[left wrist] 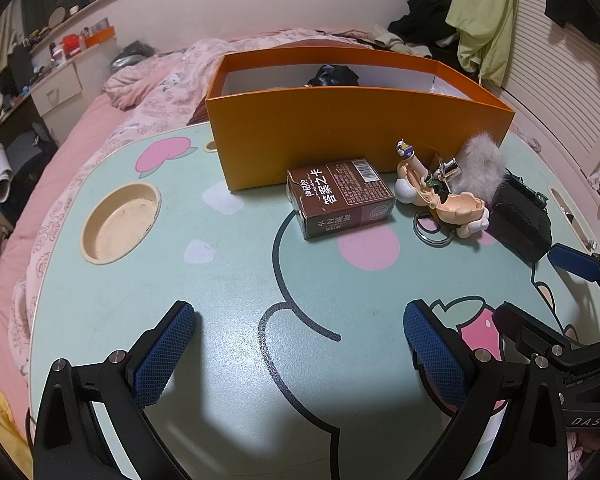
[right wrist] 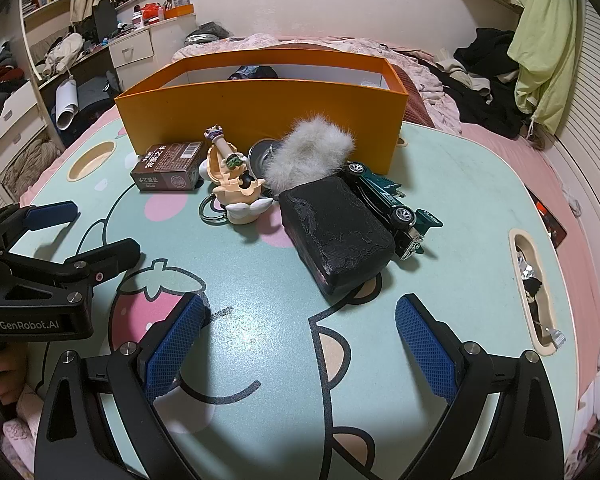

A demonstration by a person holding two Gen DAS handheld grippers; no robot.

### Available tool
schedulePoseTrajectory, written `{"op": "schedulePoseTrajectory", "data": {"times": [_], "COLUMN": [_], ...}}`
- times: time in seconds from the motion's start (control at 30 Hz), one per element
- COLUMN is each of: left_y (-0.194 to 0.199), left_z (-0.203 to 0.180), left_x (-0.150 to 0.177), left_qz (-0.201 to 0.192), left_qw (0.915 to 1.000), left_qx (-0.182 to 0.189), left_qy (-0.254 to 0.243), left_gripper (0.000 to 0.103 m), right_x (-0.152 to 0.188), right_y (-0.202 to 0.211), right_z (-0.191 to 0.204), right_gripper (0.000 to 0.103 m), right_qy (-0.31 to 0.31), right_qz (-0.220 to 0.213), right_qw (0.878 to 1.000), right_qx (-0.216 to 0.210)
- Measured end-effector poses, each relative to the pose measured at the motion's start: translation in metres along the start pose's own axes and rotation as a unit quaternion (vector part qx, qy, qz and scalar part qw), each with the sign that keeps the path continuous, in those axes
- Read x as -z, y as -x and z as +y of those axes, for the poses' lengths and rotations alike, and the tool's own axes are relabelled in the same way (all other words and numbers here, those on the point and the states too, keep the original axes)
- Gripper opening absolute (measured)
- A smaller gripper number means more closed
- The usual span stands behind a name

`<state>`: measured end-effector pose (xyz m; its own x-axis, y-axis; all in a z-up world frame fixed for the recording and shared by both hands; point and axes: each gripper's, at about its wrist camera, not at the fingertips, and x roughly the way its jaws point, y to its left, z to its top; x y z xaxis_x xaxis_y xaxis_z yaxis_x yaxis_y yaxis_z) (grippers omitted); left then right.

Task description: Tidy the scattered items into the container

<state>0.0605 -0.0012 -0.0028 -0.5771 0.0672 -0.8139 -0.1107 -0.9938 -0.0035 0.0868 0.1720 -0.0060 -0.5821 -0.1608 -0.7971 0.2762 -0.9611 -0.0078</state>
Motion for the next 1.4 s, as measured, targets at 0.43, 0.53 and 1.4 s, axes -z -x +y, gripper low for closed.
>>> {"op": "schedulePoseTrajectory", "data": {"times": [0.43, 0.53, 1.4], "left_y": [0.000, 0.000, 0.014], "left_z": [0.000, 0.000, 0.012], "left_x": [0.000, 0.001, -0.021], "left_qz": [0.000, 0.000, -0.039], "left_qw": [1.0000, 1.0000, 0.9979], "left_qx": [0.000, 0.000, 0.034], "left_qy": [0.000, 0.000, 0.039], "left_gripper": [0.103, 0.103, 0.089], "right_x": [0.000, 0.000, 0.000], "right_y": [0.001, 0.001, 0.003], "right_z": [0.000, 0.000, -0.001], "right_gripper": [0.097, 0.097, 0.097], "right_qy": [0.000, 0.000, -0.002], "right_qz": [0.000, 0.000, 0.000], "right_qw": [1.000, 1.000, 1.000], "right_qx": [0.000, 0.000, -0.001]}}
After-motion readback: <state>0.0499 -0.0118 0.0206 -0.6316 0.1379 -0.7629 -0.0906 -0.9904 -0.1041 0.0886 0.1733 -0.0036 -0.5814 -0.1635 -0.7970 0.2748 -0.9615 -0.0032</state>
